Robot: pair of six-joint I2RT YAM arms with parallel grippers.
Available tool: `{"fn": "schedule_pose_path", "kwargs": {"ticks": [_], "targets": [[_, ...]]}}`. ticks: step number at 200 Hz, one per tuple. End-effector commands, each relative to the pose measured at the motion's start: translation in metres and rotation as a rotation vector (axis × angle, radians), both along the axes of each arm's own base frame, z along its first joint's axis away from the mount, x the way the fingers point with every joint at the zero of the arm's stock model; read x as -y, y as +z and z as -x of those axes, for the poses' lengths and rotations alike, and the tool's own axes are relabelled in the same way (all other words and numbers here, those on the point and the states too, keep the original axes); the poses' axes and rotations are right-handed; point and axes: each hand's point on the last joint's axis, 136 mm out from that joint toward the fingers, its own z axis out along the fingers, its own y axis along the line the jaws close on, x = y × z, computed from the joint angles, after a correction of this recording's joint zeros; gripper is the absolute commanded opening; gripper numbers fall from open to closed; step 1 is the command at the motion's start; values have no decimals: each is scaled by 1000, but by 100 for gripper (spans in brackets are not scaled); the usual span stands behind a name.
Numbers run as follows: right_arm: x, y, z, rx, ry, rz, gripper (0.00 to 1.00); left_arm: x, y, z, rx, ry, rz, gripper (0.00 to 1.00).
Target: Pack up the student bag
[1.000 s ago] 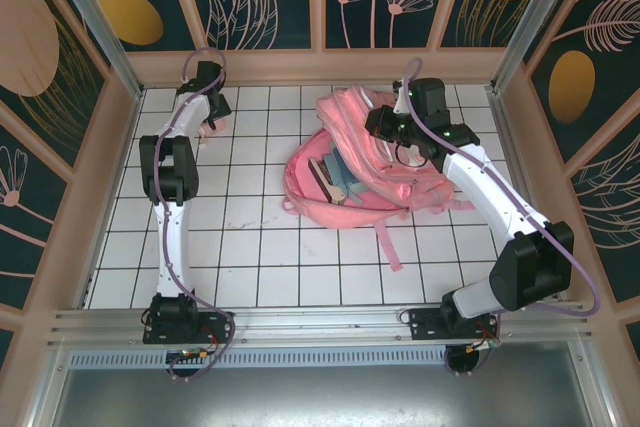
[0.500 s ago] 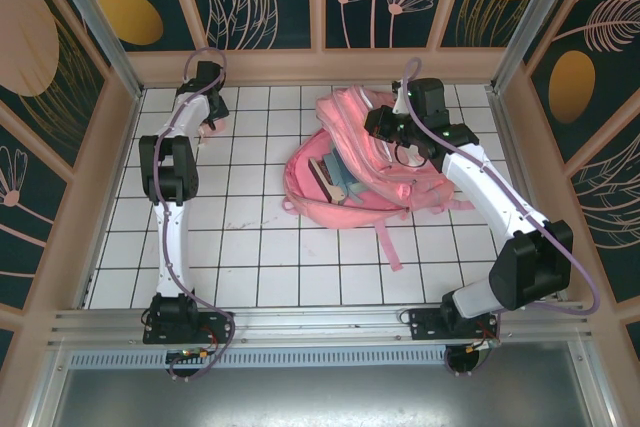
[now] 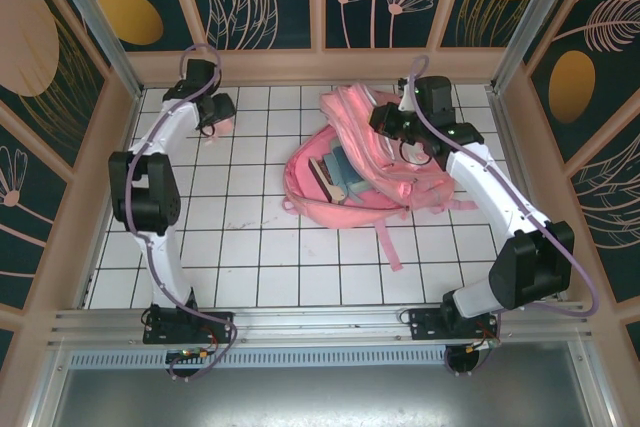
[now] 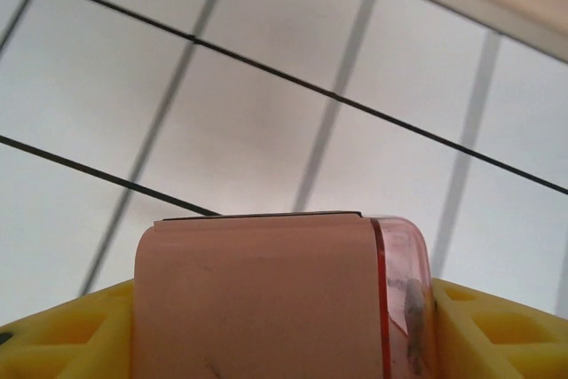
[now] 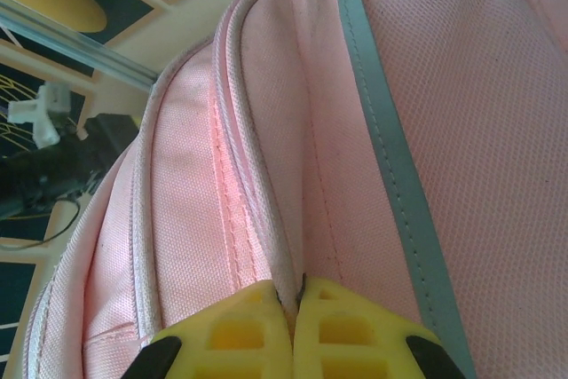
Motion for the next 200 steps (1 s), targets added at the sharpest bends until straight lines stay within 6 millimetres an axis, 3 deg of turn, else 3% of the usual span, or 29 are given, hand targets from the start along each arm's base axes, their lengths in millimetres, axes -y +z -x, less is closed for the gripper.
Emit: {"fn": "schedule_pose_path", "kwargs": {"ticks": [1, 52, 62, 67, 116, 147, 150, 200], "targets": [[13, 48, -11, 154, -38, -59, 0, 54, 20, 18, 64, -134, 75, 45], [18, 47, -10, 139, -34, -87, 0, 170, 37, 85, 128, -404, 169, 42], [18, 46, -9, 136, -35, -90, 0, 192, 31, 99, 119, -456, 185, 41], [18, 45, -8, 133, -35, -92, 0, 203, 44, 107, 148, -484, 204, 40], [19, 43, -2, 124, -39, -108, 0, 301, 45, 173, 175, -716, 269, 39], [19, 43, 1, 120, -39, -112, 0, 342, 51, 199, 197, -815, 296, 39], [20, 43, 2, 120, -40, -112, 0, 346, 41, 200, 178, -820, 290, 39], [19, 45, 5, 121, -32, -120, 0, 385, 20, 222, 144, -898, 287, 39]]}}
